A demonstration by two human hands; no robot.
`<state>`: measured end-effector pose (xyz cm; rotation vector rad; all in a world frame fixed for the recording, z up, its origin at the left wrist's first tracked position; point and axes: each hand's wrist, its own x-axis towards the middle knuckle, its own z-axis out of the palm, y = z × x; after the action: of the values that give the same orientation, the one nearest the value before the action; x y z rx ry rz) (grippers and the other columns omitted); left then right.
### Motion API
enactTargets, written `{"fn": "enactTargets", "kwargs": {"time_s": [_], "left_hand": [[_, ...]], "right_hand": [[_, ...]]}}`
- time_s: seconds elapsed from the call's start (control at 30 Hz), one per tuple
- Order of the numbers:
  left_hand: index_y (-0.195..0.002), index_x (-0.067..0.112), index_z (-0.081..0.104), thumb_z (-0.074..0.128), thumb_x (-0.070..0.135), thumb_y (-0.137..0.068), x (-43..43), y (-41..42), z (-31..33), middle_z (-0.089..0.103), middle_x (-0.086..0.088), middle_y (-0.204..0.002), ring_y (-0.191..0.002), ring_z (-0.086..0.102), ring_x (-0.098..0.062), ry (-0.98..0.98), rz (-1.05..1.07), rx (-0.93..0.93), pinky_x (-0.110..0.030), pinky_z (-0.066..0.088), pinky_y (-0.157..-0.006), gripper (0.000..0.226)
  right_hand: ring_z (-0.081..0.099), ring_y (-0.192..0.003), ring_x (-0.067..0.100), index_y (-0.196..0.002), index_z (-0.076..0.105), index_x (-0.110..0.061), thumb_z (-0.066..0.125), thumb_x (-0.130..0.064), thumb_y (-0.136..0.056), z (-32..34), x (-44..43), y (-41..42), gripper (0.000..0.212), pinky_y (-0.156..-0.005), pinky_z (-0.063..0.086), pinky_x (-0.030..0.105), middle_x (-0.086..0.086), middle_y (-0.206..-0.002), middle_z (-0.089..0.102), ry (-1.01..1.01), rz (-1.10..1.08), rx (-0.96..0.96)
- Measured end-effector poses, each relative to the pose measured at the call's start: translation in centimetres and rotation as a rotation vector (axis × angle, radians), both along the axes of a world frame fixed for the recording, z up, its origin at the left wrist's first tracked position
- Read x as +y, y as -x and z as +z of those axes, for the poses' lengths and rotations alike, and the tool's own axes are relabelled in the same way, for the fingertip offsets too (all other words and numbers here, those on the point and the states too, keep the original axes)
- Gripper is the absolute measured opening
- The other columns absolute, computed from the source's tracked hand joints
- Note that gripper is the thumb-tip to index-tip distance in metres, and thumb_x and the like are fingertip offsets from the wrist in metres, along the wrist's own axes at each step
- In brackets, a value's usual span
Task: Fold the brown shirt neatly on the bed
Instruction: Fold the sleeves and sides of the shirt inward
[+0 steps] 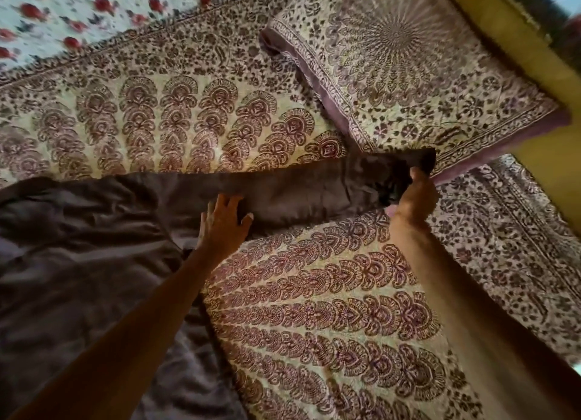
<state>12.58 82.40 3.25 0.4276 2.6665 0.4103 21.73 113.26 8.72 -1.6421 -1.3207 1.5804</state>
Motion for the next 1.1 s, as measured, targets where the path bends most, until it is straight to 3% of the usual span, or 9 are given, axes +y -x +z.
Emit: {"fn": "enactTargets", "kwargs": {"time_s": [0.13, 0.33, 0.43, 0.53, 0.7, 0.8, 0.87, 0.97, 1.1], "left_hand": [[-0.152, 0.032, 0.015, 0.046, 0.056, -0.092, 1.5, 0.6, -1.9, 0.007, -0.003, -0.162, -0.147, 0.009, -0.034, 0.075, -0.087, -0.091, -0.060, 0.016, -0.113, 0.072], [-0.153, 0.034, 0.004, 0.054, 0.060, -0.086, 3.0, 0.4, -3.5, -0.013, -0.001, -0.162, -0.148, -0.010, -0.032, 0.098, -0.110, -0.106, -0.062, 0.005, -0.114, 0.088], [-0.153, 0.030, 0.013, 0.060, 0.048, -0.087, 2.7, 0.5, -3.3, 0.003, -0.001, -0.162, -0.148, 0.006, -0.031, -0.013, -0.060, -0.076, -0.061, 0.011, -0.114, 0.083], [-0.142, 0.020, 0.039, 0.060, 0.022, -0.088, 0.4, 1.3, -2.4, 0.038, -0.008, -0.146, -0.130, 0.042, -0.032, -0.275, 0.087, 0.088, -0.055, 0.039, -0.104, 0.058], [-0.135, 0.016, 0.049, 0.047, -0.002, -0.084, -7.7, 3.9, -2.1, 0.050, -0.012, -0.136, -0.120, 0.051, -0.034, -0.213, 0.221, 0.282, -0.049, 0.045, -0.097, 0.054], [-0.142, 0.010, 0.042, 0.044, 0.006, -0.083, -13.3, 5.7, -3.5, 0.043, -0.016, -0.144, -0.131, 0.043, -0.037, -0.108, 0.224, 0.266, -0.051, 0.040, -0.103, 0.058], [-0.147, 0.005, 0.033, 0.036, 0.018, -0.090, -15.9, 6.2, -5.2, 0.033, -0.018, -0.153, -0.141, 0.032, -0.036, -0.106, 0.180, 0.221, -0.050, 0.031, -0.112, 0.058], [-0.150, 0.006, 0.026, 0.026, 0.027, -0.094, -17.3, 5.9, -7.3, 0.020, -0.013, -0.159, -0.148, 0.015, -0.030, -0.143, 0.163, 0.152, -0.046, 0.015, -0.118, 0.059], [-0.152, 0.015, 0.023, 0.024, 0.029, -0.098, -17.1, 5.6, -8.4, 0.017, -0.006, -0.160, -0.149, 0.012, -0.024, -0.079, 0.171, 0.218, -0.040, 0.009, -0.118, 0.055]], "right_hand": [[0.055, -0.090, 0.019, -0.126, 0.056, -0.001, 0.047, -0.018, -0.100, -0.5, 1.0, 0.1, 0.032, -0.048, 0.038, 0.002, 0.007, -0.105, 0.057, -0.172, 0.131, -0.142], [0.054, -0.063, 0.013, -0.111, 0.053, -0.013, 0.044, -0.024, -0.092, -1.9, 1.0, -0.1, 0.023, -0.053, 0.056, 0.028, 0.009, -0.097, 0.061, -0.395, 0.261, -0.306], [0.058, -0.098, 0.013, -0.117, 0.057, -0.017, 0.049, -0.028, -0.081, -1.0, -0.4, 0.3, 0.038, -0.085, 0.051, 0.030, 0.013, -0.130, 0.056, -0.817, 0.251, -0.553], [0.047, -0.118, 0.018, -0.120, 0.058, -0.013, 0.057, -0.012, -0.080, -0.2, -4.5, 1.1, 0.041, -0.105, 0.037, 0.041, 0.006, -0.122, 0.058, -1.092, 0.421, -0.360], [0.057, -0.105, 0.018, -0.117, 0.063, -0.015, 0.053, -0.004, -0.090, -3.2, -16.5, 4.5, 0.031, -0.089, 0.035, 0.017, 0.002, -0.110, 0.064, -0.773, 0.973, -0.162], [0.052, -0.120, 0.020, -0.134, 0.054, -0.013, 0.052, 0.005, -0.086, -5.0, -24.9, 7.8, 0.051, -0.103, 0.043, 0.031, 0.007, -0.128, 0.058, -0.642, 1.270, -0.140], [0.031, -0.142, 0.024, -0.147, 0.039, -0.009, 0.053, 0.001, -0.086, -6.3, -29.8, 10.5, 0.063, -0.118, 0.026, 0.038, 0.011, -0.151, 0.040, -0.604, 1.467, -0.194], [0.003, -0.151, 0.025, -0.154, 0.018, -0.010, 0.052, -0.017, -0.092, -9.0, -34.4, 13.0, 0.071, -0.123, 0.008, 0.042, 0.010, -0.163, 0.011, -0.770, 1.658, -0.323], [0.002, -0.152, 0.023, -0.155, 0.018, -0.027, 0.030, -0.050, -0.099, -11.9, -31.7, 12.2, 0.062, -0.122, 0.002, 0.048, 0.001, -0.165, 0.007, -1.049, 1.653, -0.450]]}}
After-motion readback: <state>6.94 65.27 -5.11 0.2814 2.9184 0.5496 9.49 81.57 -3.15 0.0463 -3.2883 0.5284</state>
